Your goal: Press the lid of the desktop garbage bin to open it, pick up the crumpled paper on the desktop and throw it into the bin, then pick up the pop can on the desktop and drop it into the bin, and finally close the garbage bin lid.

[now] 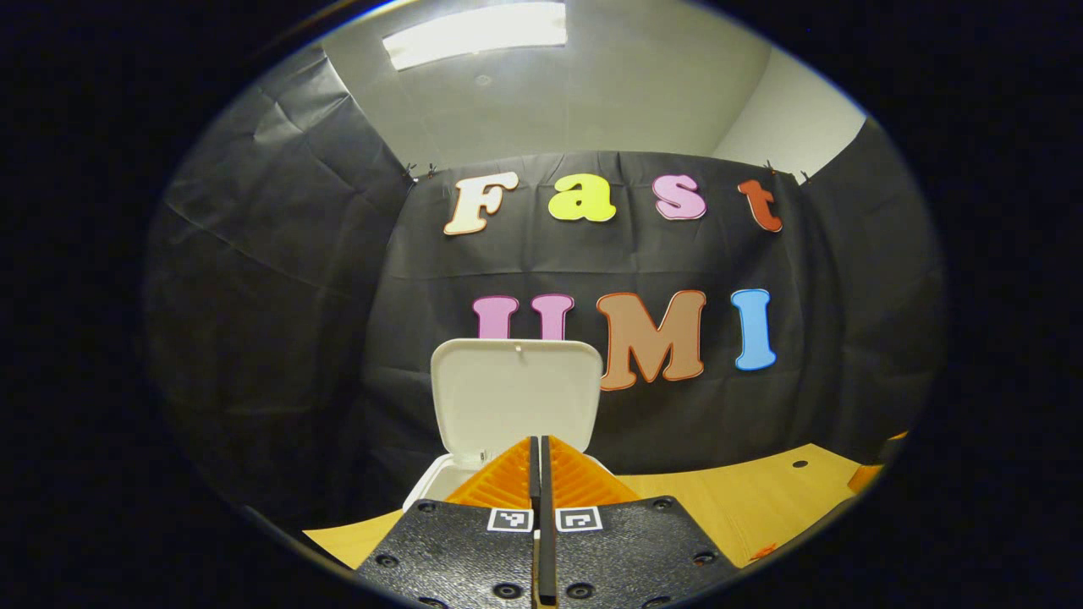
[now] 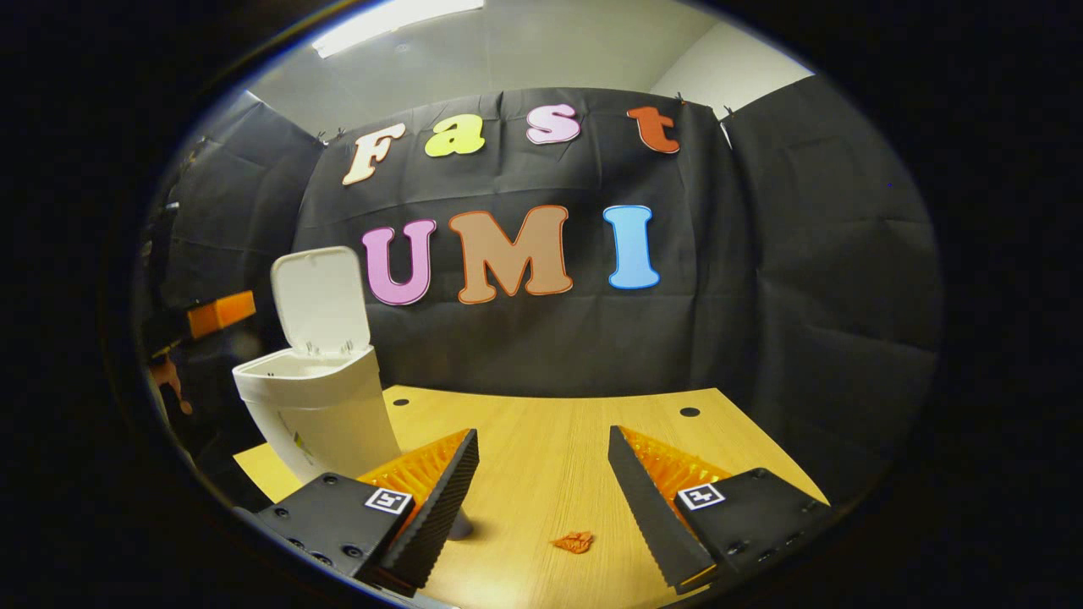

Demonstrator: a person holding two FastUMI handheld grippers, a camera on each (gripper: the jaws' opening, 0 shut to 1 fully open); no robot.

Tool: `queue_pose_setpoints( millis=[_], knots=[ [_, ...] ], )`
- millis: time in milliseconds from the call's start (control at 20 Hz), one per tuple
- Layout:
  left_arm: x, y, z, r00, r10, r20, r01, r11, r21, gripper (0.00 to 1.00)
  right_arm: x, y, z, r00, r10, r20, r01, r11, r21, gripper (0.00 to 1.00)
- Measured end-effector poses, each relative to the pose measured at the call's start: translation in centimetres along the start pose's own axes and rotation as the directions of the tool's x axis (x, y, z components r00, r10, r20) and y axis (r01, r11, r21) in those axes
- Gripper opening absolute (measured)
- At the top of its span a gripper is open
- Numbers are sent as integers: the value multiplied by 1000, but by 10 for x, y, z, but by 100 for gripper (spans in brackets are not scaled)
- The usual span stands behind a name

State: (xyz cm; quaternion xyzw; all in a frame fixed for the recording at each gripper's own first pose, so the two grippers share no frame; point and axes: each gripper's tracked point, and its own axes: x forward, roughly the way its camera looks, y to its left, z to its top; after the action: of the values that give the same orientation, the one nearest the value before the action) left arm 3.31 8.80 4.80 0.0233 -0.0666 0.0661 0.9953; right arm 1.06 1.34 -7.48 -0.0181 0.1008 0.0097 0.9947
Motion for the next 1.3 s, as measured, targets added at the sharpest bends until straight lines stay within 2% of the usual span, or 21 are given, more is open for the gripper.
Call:
queue_pose_setpoints(
  millis=[250, 400, 500, 600, 800, 850, 1050, 1100, 1200, 1300],
  knots=[
    [-18, -18, -7, 998, -53, -21, 52, 998, -22, 0, 15, 0, -35, 998, 12, -66, -15, 999, -49, 98],
    [-26, -25, -24, 995, -68, -66, 66, 997, -42, 0, 26, -5, -70, 988, 11, -153, -20, 998, -56, 98],
    [-31, -26, -31, 994, -75, -84, 70, 996, -53, 6, 33, -9, -94, 976, 16, -216, -27, 999, -48, 98],
    [-38, -28, -37, 991, -86, -100, 80, 994, -71, 17, 39, -17, -122, 956, 4, -293, -22, 998, -57, 98],
    [-43, -14, -40, 993, -44, -108, 36, 997, -73, 79, 55, -28, -167, 903, -23, -429, -20, 995, -96, 98],
    [-44, -11, -41, 993, -28, -111, 21, 998, -67, 82, 59, -27, -171, 892, -20, -452, -24, 996, -90, 95],
    [-49, 1, -38, 994, 7, -113, -13, 999, -45, 81, 75, -25, -196, 847, -7, -531, -44, 996, -83, 95],
    [-50, 2, -37, 994, 14, -113, -18, 999, -39, 81, 79, -25, -203, 839, -12, -544, -48, 994, -95, 99],
    [-52, 4, -40, 992, 23, -124, -26, 999, -24, 81, 88, -28, -208, 828, -24, -561, -53, 991, -120, 95],
    [-55, 8, -37, 992, 37, -123, -37, 999, -1, 81, 95, -28, -212, 822, -24, -570, -62, 989, -132, 99]
  ],
)
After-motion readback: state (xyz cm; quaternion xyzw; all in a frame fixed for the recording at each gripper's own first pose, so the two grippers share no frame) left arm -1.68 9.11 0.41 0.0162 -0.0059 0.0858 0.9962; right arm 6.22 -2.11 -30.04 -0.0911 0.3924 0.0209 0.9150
